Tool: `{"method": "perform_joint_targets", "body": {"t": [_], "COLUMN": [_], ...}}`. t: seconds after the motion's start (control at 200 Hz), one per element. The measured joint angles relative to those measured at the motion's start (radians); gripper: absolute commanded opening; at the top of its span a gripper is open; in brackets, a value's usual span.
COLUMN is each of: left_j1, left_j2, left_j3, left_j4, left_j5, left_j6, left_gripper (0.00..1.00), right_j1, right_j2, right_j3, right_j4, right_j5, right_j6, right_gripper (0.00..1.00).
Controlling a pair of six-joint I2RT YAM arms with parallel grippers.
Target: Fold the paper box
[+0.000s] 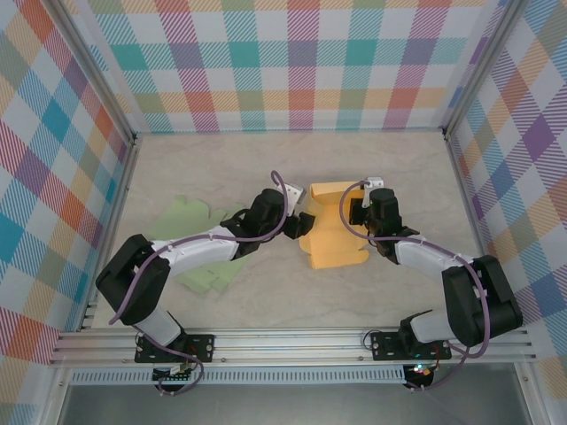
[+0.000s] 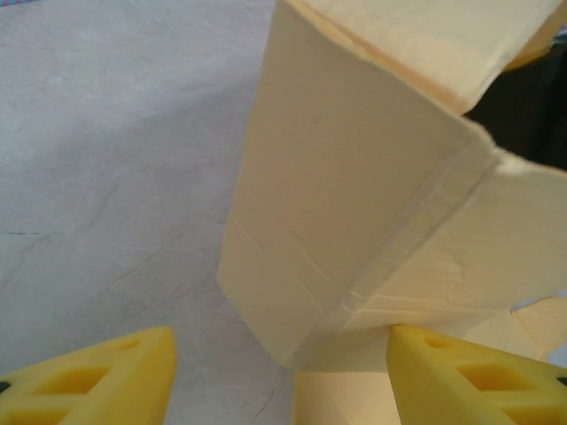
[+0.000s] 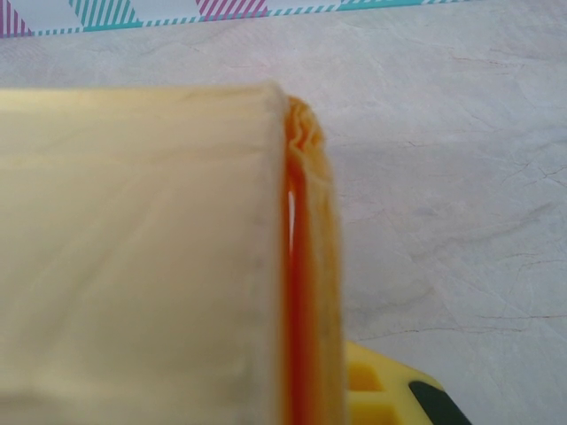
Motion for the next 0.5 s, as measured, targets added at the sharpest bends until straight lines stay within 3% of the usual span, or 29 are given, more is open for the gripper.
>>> {"method": "perform_joint_targets", "body": {"t": [0.255,0.5], "left_j1": [0.000,-0.013], "left_j2": [0.040,0.068], "left_j3": [0.050,0.072], "left_j4": [-0.005,0.021], "left_j5": [-0.002,-0.111], "left_j6": [0.066,0.101], "left_gripper": [0.59,0.48], "right_j1": [0.000,0.000], "right_j2": [0.000,0.000], "right_j3": [0.000,0.000], "right_j4": [0.000,0.001], "right_j5": [0.000,-0.005], "right_j6": [0.003,0.003], "right_gripper": [0.00,0.00]}}
